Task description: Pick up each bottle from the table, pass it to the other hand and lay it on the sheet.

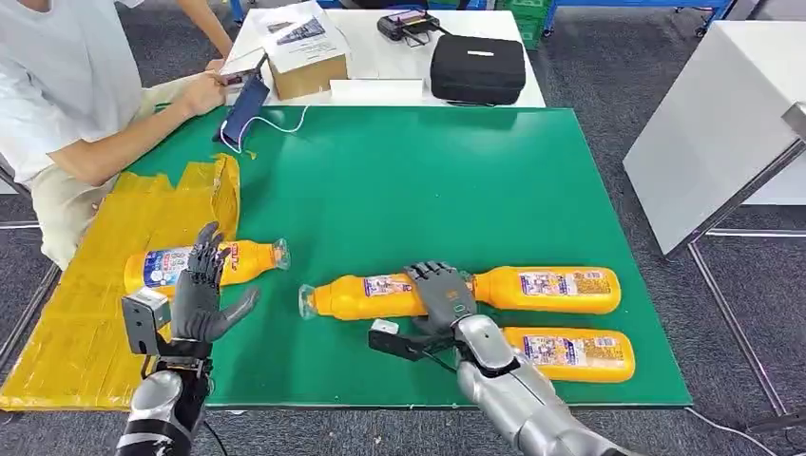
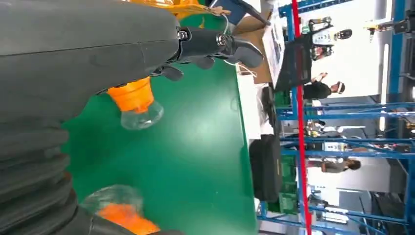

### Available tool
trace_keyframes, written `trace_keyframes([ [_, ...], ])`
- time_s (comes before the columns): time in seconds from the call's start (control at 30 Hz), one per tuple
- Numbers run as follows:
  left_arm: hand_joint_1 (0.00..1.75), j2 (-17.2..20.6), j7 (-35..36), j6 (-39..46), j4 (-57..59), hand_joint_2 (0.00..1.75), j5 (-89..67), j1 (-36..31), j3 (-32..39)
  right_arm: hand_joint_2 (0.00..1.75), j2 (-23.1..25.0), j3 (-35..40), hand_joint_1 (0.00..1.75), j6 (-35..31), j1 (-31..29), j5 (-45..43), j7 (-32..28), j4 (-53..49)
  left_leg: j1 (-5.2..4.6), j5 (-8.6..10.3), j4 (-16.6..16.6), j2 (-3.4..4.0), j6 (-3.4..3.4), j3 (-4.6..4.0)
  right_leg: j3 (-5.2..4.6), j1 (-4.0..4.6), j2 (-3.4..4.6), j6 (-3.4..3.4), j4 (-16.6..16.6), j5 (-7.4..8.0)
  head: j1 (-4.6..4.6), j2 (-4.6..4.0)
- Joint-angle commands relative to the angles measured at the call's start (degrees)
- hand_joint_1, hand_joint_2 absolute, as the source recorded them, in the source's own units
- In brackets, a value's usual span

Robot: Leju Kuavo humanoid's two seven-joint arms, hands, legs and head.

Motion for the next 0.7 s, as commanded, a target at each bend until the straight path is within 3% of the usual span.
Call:
trace_keyframes([
  [0.03,0.0,-0.25,0.35,-0.15,-2.9,1.75,-0.73,0.27,-7.22,1.75,2.11,-16.61,1.75,-8.81,8.54,-13.9,-9.56,-18.34,0.06,-0.12,0.07,-0.19,-0.09,0.0,0.08,0.04,-0.02,-0.08,0.04,-0.17,-0.04,0.0],
  [0.27,0.0,-0.43,-0.29,0.13,-5.3,1.75,-1.32,1.63,-11.78,1.75,3.03,-21.94,1.75,-6.37,12.16,-22.8,-15.43,-24.13,0.03,-0.09,0.02,-0.11,-0.07,-0.08,-0.02,0.02,0.02,-0.05,0.0,-0.09,-0.02,0.0],
  [0.5,0.0,-0.25,-0.28,0.05,-5.95,1.75,-1.29,1.98,-12.39,1.75,3.31,-22.15,1.75,-6.19,12.44,-22.9,-15.44,-24.61,0.14,-0.36,0.15,-0.08,-0.19,0.25,0.35,0.1,0.27,-0.18,0.04,-0.32,-0.02,0.0],
  [0.53,0.0,-0.25,-0.28,0.05,-5.95,1.75,-1.29,1.98,-12.39,1.75,3.31,-22.15,1.75,-6.19,12.44,-22.9,-15.44,-24.61,0.04,-0.11,0.01,-0.05,-0.09,-0.04,0.0,0.03,0.1,-0.07,-0.01,-0.1,-0.02,0.0],
  [0.7,0.0,0.1,-1.16,-0.2,-8.17,1.75,-2.98,2.49,-17.3,1.75,4.04,-21.97,1.75,3.88,13.11,-31.38,-18.54,-25.51,0.07,-0.16,0.05,-0.06,-0.1,-0.01,0.05,0.06,0.1,-0.08,-0.01,-0.14,0.0,0.0],
])
